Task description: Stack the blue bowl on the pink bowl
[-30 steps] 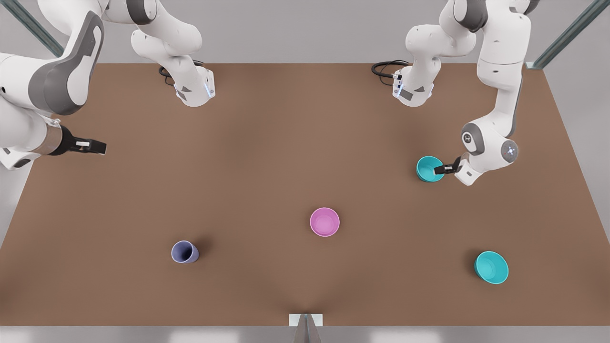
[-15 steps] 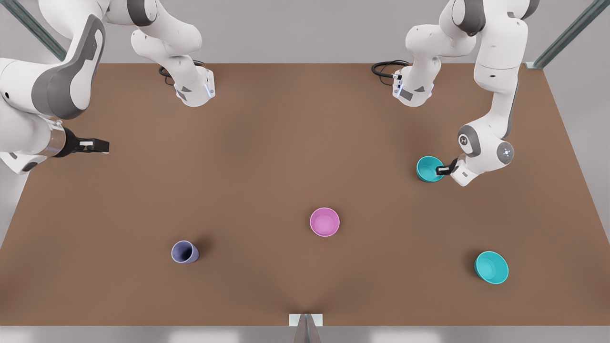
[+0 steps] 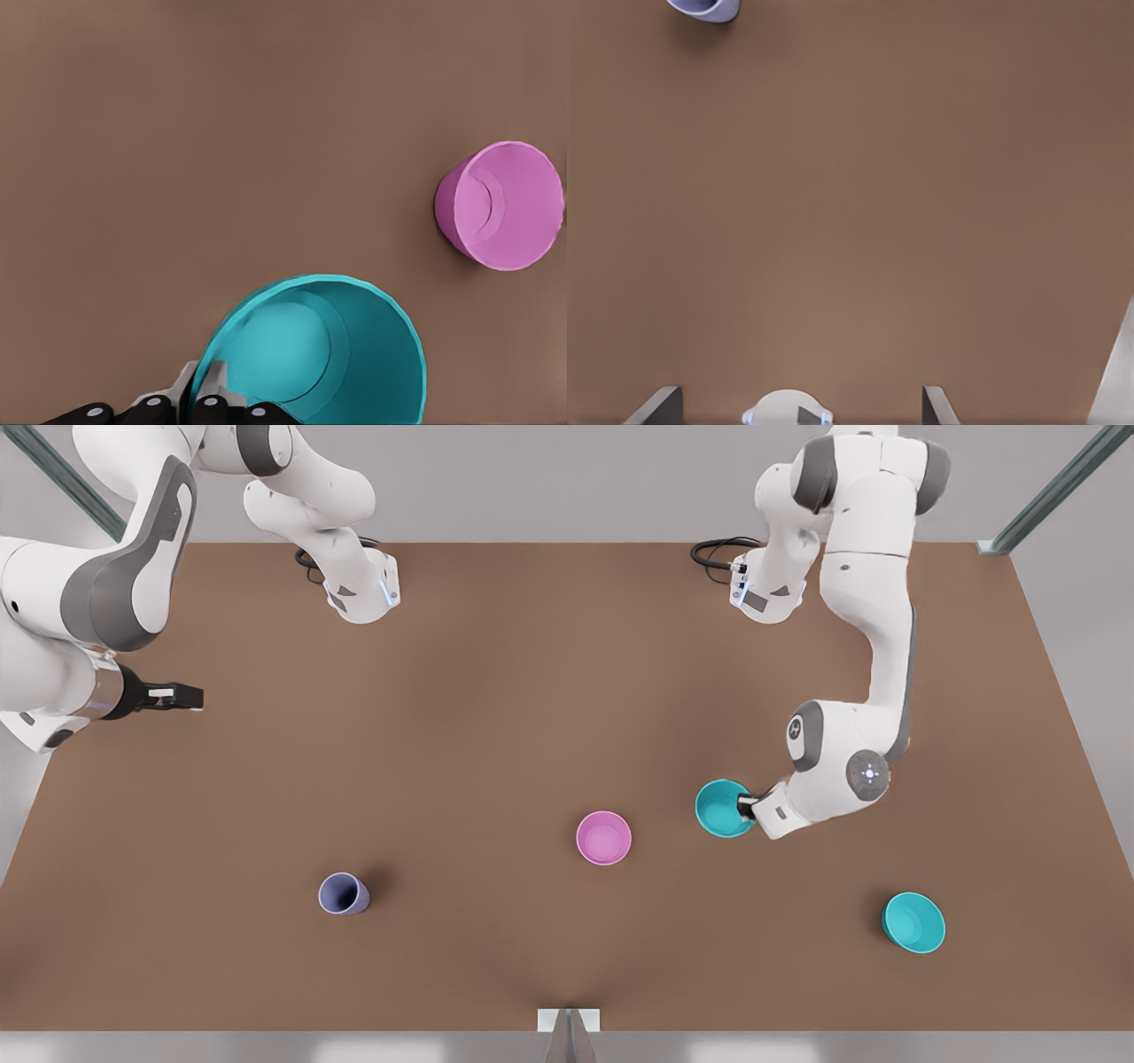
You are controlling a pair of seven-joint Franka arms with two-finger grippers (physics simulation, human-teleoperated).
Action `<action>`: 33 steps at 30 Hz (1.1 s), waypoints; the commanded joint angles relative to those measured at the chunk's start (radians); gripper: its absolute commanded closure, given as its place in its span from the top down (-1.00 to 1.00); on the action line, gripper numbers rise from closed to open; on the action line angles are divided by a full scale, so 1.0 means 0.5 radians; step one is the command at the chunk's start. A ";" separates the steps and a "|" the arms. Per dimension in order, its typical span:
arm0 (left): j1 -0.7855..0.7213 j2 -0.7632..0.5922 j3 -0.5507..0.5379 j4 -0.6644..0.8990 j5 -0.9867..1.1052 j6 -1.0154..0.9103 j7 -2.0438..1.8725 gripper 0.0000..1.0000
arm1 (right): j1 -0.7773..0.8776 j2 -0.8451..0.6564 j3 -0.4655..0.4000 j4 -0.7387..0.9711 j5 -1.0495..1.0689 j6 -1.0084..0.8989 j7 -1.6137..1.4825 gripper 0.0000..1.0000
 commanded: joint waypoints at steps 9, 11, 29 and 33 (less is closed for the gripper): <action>-0.113 0.631 -0.335 0.915 0.025 -0.230 -1.876 -0.57 | 0.008 0.019 -0.002 0.000 -0.038 -0.002 -0.062 1.00; -0.113 0.619 -0.338 0.851 0.016 -0.310 -1.866 -0.57 | 0.008 0.022 -0.002 0.000 -0.038 -0.002 -0.062 1.00; -0.113 0.659 -0.394 0.854 0.004 -0.150 -1.845 -0.57 | 0.011 0.056 -0.008 -0.003 -0.020 -0.021 -0.081 1.00; -0.113 0.665 -0.394 0.851 0.016 -0.110 -1.839 -0.57 | 0.011 0.068 -0.008 -0.003 -0.026 -0.018 -0.081 1.00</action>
